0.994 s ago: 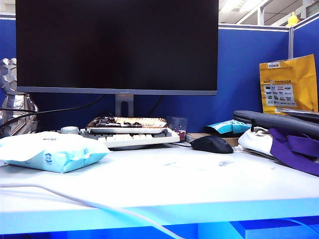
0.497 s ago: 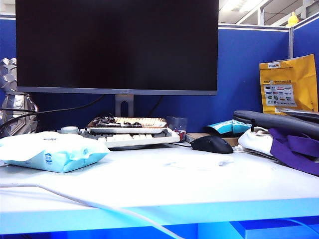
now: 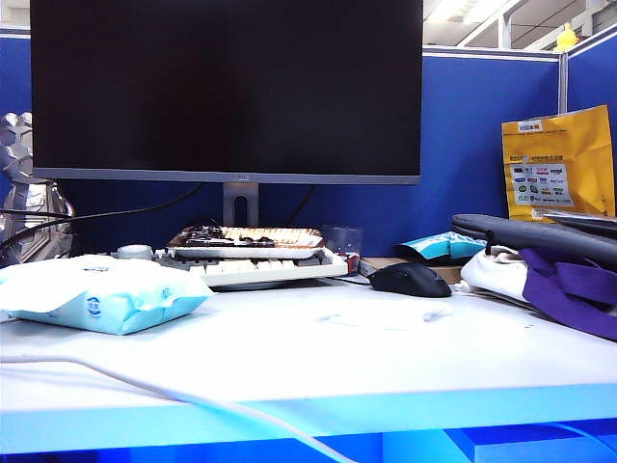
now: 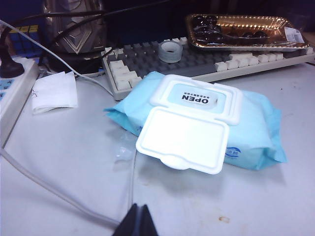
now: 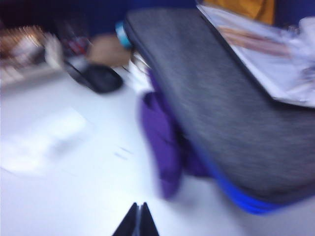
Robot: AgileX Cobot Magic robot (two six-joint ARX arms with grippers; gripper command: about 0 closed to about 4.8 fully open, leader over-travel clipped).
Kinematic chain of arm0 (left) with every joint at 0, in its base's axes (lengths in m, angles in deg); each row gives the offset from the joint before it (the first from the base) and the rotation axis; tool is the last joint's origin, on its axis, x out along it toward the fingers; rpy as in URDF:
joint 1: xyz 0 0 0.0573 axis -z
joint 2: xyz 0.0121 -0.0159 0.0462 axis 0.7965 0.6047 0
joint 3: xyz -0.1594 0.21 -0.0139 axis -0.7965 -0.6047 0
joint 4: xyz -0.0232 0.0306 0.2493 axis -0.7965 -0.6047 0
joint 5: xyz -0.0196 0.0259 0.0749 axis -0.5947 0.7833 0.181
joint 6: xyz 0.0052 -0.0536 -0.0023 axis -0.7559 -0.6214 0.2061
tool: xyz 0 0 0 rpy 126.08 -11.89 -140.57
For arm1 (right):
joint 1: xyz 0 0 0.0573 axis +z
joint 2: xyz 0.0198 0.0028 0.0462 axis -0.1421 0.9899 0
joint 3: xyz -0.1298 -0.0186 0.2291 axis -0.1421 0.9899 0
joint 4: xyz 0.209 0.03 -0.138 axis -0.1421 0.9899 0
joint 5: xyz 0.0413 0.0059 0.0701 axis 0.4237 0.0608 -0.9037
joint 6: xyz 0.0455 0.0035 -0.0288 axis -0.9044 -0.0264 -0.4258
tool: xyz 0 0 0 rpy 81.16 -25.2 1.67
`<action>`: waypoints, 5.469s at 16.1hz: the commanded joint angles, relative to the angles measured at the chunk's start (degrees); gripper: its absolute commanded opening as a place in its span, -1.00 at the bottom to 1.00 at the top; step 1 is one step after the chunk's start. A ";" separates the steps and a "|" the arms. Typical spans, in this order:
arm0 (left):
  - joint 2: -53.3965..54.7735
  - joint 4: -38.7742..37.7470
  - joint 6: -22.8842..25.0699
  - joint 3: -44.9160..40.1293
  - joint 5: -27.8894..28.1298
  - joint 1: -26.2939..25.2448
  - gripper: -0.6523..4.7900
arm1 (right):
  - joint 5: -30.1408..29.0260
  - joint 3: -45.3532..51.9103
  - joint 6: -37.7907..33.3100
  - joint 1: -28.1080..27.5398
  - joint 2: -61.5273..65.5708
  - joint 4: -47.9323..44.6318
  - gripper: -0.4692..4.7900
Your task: Use the wet wipes on the table to wipe the cherry juice off the table, then put the wipes back on the table.
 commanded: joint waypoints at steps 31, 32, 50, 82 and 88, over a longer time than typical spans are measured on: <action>-0.17 -0.70 0.24 -0.02 -0.22 -0.04 -0.78 | -4.66 -80.96 6.36 15.06 89.74 18.88 -0.84; -0.17 -0.70 0.24 -0.02 -0.22 -0.04 -0.78 | -4.98 -80.96 5.77 15.69 91.52 18.88 -0.84; -0.17 -0.68 0.24 -0.02 -0.22 -0.04 -0.78 | -13.84 -81.26 7.74 17.70 110.51 24.65 -0.25; -0.17 -0.68 0.24 -0.02 -0.22 -0.04 -0.78 | -9.51 -107.78 14.34 22.25 133.11 7.43 -0.83; -0.17 -0.70 0.24 -0.02 -0.22 -0.04 -0.78 | -0.61 -119.78 13.25 22.82 139.62 11.10 -0.83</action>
